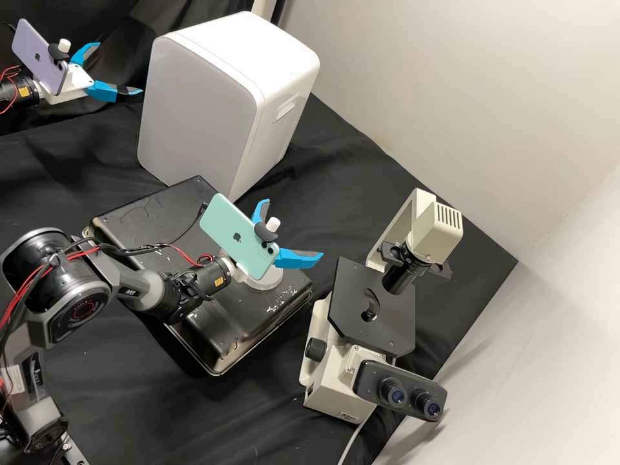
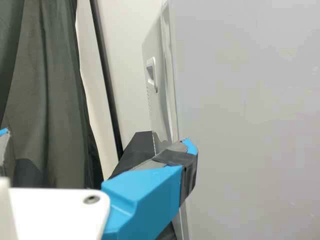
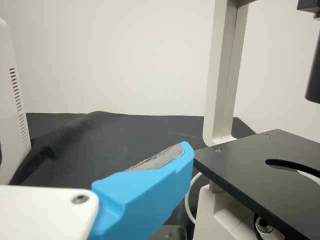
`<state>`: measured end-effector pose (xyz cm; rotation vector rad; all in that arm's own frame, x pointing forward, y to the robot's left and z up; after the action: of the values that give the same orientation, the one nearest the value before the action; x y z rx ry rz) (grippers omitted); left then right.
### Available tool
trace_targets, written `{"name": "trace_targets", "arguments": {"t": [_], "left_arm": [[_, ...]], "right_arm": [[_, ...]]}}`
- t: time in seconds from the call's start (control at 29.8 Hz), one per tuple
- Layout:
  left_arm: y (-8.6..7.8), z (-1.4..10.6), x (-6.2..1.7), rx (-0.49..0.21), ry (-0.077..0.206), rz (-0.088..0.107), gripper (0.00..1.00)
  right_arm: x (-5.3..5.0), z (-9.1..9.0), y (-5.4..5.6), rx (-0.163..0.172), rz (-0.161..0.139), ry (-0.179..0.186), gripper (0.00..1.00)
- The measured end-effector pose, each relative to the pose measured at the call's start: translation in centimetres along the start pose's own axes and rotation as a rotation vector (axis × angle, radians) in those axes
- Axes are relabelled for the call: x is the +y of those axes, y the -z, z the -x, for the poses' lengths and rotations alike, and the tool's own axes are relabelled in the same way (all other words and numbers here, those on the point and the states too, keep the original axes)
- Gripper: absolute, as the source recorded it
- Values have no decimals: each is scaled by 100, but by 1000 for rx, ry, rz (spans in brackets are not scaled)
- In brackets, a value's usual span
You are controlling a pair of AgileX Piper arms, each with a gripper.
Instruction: Place the petri dish on the microscope
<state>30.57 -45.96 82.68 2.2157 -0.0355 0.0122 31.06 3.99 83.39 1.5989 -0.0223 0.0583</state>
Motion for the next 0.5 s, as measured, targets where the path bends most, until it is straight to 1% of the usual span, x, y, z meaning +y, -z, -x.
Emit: {"name": "trace_targets", "arguments": {"t": [0.37, 0.44, 0.5], "left_arm": [[-7, 5, -7, -2, 3, 0, 100], [-18, 23, -32, -6, 11, 5, 100], [-51, 72, -86, -17, 32, 27, 100]], "right_arm": [[0, 0, 0, 0, 0, 0, 100], [0, 0, 0, 0, 0, 0, 100], [0, 0, 0, 0, 0, 0, 100]]}}
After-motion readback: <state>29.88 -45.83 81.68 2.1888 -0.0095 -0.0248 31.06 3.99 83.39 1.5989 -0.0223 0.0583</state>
